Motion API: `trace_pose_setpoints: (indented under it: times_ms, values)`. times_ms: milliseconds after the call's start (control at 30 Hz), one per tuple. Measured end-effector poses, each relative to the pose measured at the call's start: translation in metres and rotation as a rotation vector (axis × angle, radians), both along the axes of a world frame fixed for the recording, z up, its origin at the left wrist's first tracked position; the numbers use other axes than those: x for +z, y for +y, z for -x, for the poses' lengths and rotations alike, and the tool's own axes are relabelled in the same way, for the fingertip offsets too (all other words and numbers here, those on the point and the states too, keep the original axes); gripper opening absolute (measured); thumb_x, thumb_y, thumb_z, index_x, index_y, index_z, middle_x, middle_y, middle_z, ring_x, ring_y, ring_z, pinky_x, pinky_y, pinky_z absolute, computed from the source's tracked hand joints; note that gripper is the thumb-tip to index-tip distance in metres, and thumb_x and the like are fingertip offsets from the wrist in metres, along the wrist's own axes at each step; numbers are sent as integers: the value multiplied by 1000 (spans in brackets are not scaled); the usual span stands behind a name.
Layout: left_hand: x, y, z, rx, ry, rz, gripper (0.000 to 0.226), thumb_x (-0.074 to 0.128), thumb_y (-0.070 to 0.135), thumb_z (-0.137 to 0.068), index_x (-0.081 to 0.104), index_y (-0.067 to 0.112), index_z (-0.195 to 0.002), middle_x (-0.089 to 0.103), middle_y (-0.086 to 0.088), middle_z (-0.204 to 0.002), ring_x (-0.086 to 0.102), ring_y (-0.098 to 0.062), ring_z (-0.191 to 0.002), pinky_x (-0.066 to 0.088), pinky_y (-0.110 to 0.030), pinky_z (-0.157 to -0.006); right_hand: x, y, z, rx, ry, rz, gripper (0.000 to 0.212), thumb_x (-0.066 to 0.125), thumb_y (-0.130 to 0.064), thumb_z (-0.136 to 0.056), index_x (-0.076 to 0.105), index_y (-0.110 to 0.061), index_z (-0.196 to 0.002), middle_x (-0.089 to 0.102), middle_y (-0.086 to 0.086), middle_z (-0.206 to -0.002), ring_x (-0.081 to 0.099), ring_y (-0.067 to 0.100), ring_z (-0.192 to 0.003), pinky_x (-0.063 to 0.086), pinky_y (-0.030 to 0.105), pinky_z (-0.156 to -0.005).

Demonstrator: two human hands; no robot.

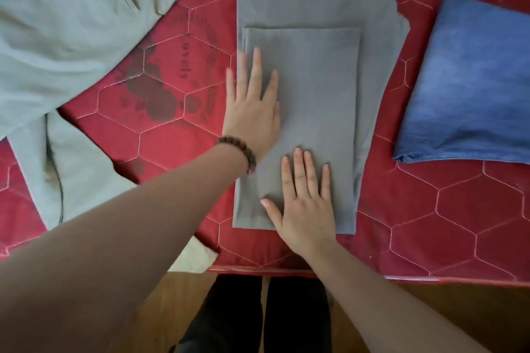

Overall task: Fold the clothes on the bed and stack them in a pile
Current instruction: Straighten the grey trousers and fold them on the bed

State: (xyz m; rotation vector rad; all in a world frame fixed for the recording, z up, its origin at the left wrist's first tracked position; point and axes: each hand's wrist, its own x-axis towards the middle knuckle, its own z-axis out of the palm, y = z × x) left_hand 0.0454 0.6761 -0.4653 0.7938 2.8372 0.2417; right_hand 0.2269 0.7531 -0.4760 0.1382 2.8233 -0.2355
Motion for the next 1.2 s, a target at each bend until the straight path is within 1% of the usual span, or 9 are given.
trace_pose_setpoints:
  times_ms: [267, 433, 567, 733, 900, 1000, 1067, 1133, 1200]
  values:
    - [-11, -75, -99, -178, -88, 81, 54, 24, 38, -102, 16, 27, -155, 13, 1, -162, 7, -23, -150, 7, -51, -120, 2, 64, -8, 94, 97, 25, 53, 32, -39, -102, 26, -26, -153, 19, -2, -161, 13, 17, -149, 11, 57, -118]
    - [-10, -102, -42, -224, -19, -12, 70, 35, 2, -88, 15, 21, -153, 19, -2, -159, 14, -29, -148, 7, -48, -120, 6, 133, 2, 97, 155, 67, 49, 33, -29, -104, 23, -20, -151, 23, 2, -160, 15, 20, -149, 13, 49, -120]
    - [-10, -90, 17, -250, 74, 25, 85, 51, -9, -85, 14, 23, -154, 9, -1, -159, 4, -26, -148, -3, -44, -121, 11, 172, 36, 216, 203, 2, 78, 47, 17, -83, 25, -15, -150, 24, 7, -158, 20, 24, -147, 13, 45, -120]
    - [-5, -55, 60, -492, 78, 81, 76, 29, -6, -82, 22, 20, -153, 15, -7, -160, 7, -28, -148, 1, -43, -121, 19, 180, 79, 307, 206, -158, 83, 29, 11, -76, 22, -20, -153, 17, 6, -161, 17, 25, -148, 11, 53, -119]
    - [-3, -51, 71, -554, -85, 131, 81, 54, 12, -90, 9, 35, -153, 0, -3, -163, -11, -25, -149, -3, -42, -121, 33, 179, 95, 530, 63, -128, 94, 47, 19, -66, 36, -23, -149, 27, 4, -158, 20, 27, -147, 16, 55, -117]
    - [9, -49, 70, -541, -268, 137, 65, 44, 40, -99, 1, 52, -147, -20, 6, -159, -26, -17, -145, -10, -42, -120, 49, 173, 106, 544, -56, 20, 85, 55, 16, -71, 42, -25, -145, 28, -4, -155, 14, 14, -147, 0, 42, -121]
    - [21, -47, 68, -465, -454, 53, 54, 41, 37, -101, 12, 55, -143, -13, 14, -156, -23, -7, -142, -15, -35, -117, 61, 167, 109, 412, -165, 283, 70, 53, 14, -80, 50, -24, -139, 38, -8, -151, 18, 5, -144, -3, 29, -121]
    - [37, -51, 70, -338, -686, -15, 48, 39, 22, -103, 27, 46, -143, 7, 16, -156, -13, 4, -137, -21, -19, -109, 81, 161, 111, 175, -218, 601, 59, 53, 12, -86, 64, -33, -122, 59, -14, -131, 36, -2, -133, 18, 17, -116]
    - [54, -57, 77, -97, -1016, -196, 42, 43, 11, -97, 54, 26, -135, 39, 9, -149, 13, -5, -142, -4, -20, -118, 108, 161, 118, -54, -260, 896, 62, 51, 11, -86, 73, -47, -95, 71, -23, -98, 59, -13, -102, 43, 8, -90]
